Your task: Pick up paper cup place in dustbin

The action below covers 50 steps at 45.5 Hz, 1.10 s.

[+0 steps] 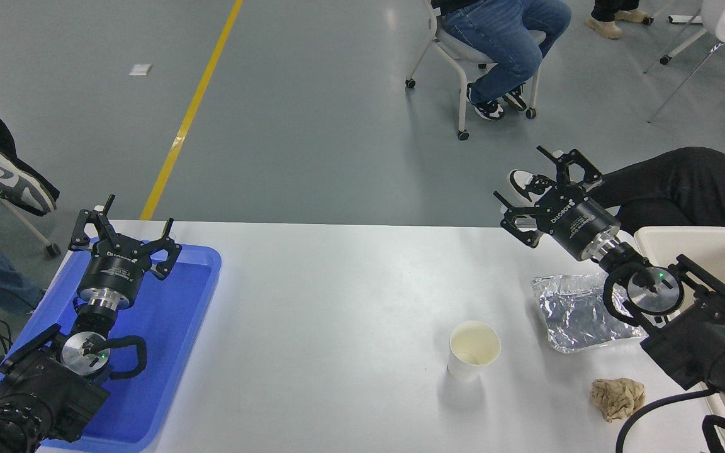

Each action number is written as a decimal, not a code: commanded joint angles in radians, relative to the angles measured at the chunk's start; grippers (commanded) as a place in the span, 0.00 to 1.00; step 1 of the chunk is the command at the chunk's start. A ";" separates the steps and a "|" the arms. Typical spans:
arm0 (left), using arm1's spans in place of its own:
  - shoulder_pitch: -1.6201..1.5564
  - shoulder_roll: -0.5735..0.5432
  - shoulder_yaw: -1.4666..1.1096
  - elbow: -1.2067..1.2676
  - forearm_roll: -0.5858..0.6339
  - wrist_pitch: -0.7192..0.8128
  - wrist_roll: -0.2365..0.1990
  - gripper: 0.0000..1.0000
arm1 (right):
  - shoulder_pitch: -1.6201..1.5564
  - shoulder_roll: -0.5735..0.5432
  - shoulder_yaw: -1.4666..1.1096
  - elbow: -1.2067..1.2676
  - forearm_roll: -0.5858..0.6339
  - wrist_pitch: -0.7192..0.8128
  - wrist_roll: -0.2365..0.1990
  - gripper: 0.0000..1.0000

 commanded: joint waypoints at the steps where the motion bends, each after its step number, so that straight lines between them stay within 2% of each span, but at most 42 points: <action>1: -0.001 0.000 0.000 0.002 0.000 0.000 0.000 1.00 | 0.005 0.000 -0.016 0.004 -0.005 0.000 0.000 1.00; 39: -0.001 0.000 0.000 0.002 0.000 0.000 0.000 1.00 | 0.037 -0.005 -0.033 0.016 -0.032 -0.005 -0.002 1.00; 50: -0.001 0.000 0.001 0.001 0.000 0.000 0.000 1.00 | 0.138 -0.133 -0.270 0.103 -0.045 -0.066 -0.002 1.00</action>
